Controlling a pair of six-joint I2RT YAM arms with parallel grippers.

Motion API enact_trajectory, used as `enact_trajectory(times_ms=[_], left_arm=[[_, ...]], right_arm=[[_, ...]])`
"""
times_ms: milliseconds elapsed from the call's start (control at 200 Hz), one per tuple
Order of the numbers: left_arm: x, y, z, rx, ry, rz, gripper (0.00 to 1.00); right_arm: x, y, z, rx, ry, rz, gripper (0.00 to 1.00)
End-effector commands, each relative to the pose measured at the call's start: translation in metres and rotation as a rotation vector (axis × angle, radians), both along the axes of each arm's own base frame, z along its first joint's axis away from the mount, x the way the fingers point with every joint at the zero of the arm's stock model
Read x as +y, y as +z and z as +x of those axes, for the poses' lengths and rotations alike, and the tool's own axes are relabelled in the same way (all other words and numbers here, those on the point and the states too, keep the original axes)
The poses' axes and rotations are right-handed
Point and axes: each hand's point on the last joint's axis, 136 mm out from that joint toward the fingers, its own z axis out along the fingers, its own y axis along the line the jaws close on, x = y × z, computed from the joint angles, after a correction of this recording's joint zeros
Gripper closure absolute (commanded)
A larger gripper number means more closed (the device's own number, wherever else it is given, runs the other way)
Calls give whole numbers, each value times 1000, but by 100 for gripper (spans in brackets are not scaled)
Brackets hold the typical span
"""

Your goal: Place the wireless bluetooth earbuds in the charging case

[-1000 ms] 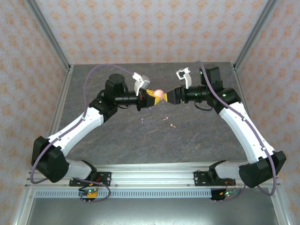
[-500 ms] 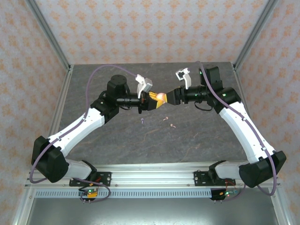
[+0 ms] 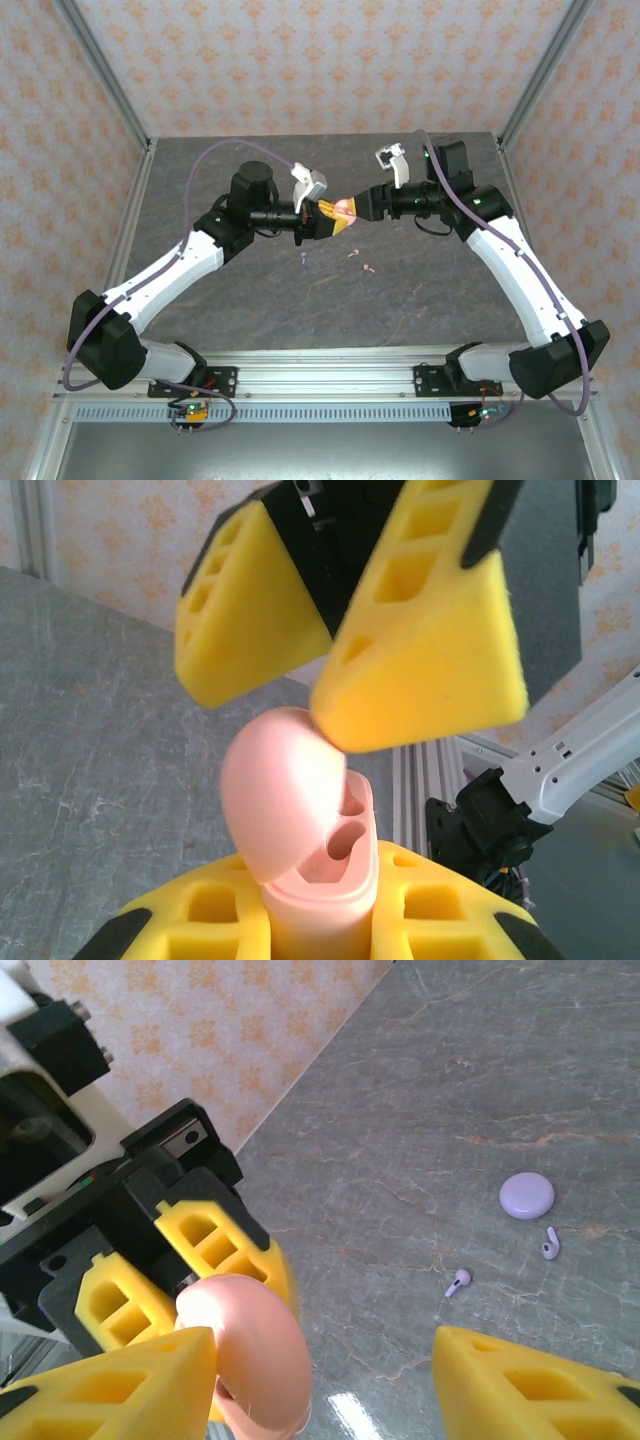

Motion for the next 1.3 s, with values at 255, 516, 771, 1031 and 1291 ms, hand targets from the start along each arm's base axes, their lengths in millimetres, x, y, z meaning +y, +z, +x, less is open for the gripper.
enact_trajectory(times_ms=[255, 516, 771, 1031, 1291], left_arm=[[-3, 31, -20, -99, -63, -40, 100], [1, 17, -12, -81, -10, 7, 100], [5, 11, -5, -67, 27, 22, 100], [9, 12, -6, -58, 21, -22, 100], [11, 11, -9, -53, 17, -49, 100]], right_arm=[[-7, 0, 15, -9, -88, -43, 41], [-13, 9, 16, -39, -127, -43, 39], [-28, 20, 14, -94, -199, -64, 38], [-40, 5, 17, -76, -253, -114, 37], [-39, -10, 6, -50, -211, -128, 37]])
